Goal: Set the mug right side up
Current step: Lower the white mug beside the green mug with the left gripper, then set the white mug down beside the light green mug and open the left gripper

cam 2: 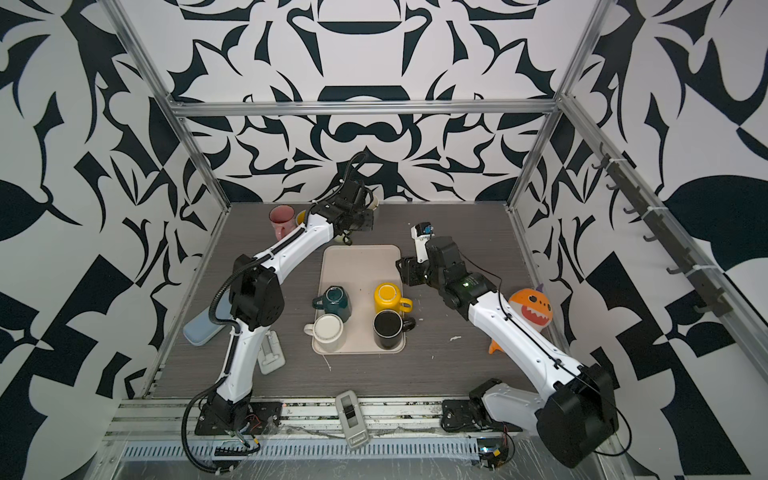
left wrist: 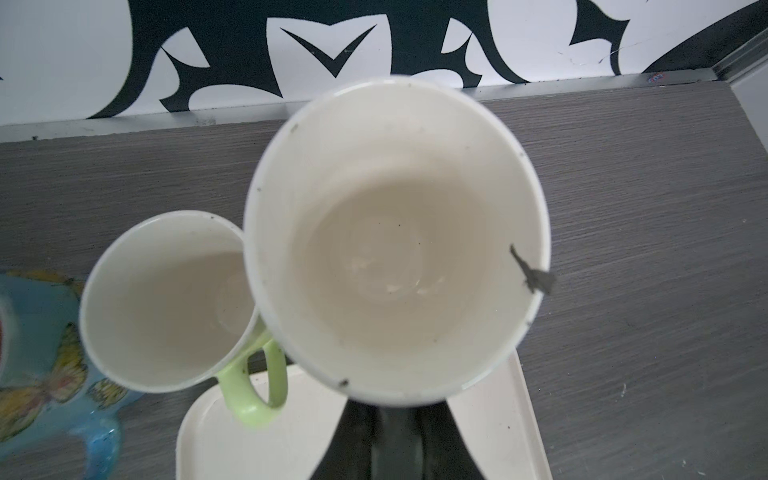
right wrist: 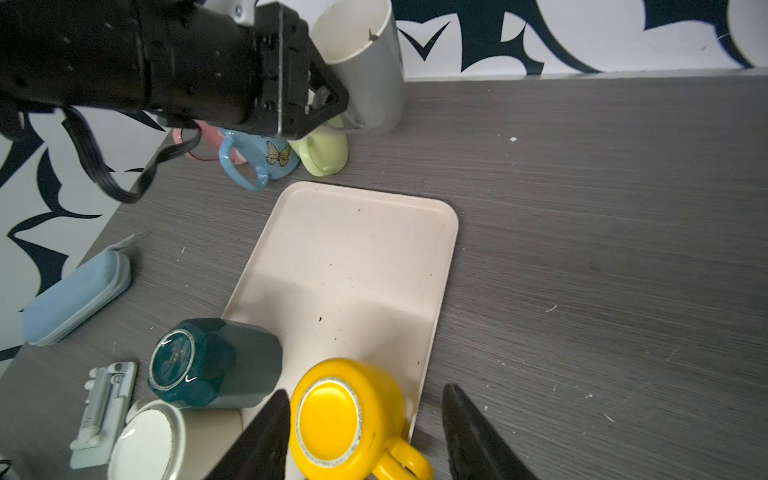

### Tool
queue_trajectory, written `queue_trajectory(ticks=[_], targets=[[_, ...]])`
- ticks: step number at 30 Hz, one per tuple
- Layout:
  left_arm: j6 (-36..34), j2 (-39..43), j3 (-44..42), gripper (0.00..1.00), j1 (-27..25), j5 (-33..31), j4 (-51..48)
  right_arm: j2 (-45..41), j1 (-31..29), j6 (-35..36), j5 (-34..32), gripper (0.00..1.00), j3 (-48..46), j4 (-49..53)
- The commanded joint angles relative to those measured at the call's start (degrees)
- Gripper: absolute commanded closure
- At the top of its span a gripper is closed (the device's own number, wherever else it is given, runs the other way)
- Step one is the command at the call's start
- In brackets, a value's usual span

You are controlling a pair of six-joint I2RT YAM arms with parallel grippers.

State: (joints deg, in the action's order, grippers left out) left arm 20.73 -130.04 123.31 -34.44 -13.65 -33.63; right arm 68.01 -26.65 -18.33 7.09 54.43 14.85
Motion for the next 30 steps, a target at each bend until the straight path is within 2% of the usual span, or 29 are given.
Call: queue_trajectory(ticks=[1,14,30], targets=[[2.45,-1.21,3.72,1.00,0.55,-1.40,2.22,-0.55,0.59,-1.70,4.32,0.39,1.72,-1.94],[5.54,-4.15,2.61,1.00,2.52,-0.11,1.88,-0.42,1.63,-2.06,5.96,0.39,0.75,-2.58],[5.37,-6.63,2.61,1.00,2.93,0.46,1.05,0.37,1.86,-2.30,6.59,0.38,0.55,-2.90]])
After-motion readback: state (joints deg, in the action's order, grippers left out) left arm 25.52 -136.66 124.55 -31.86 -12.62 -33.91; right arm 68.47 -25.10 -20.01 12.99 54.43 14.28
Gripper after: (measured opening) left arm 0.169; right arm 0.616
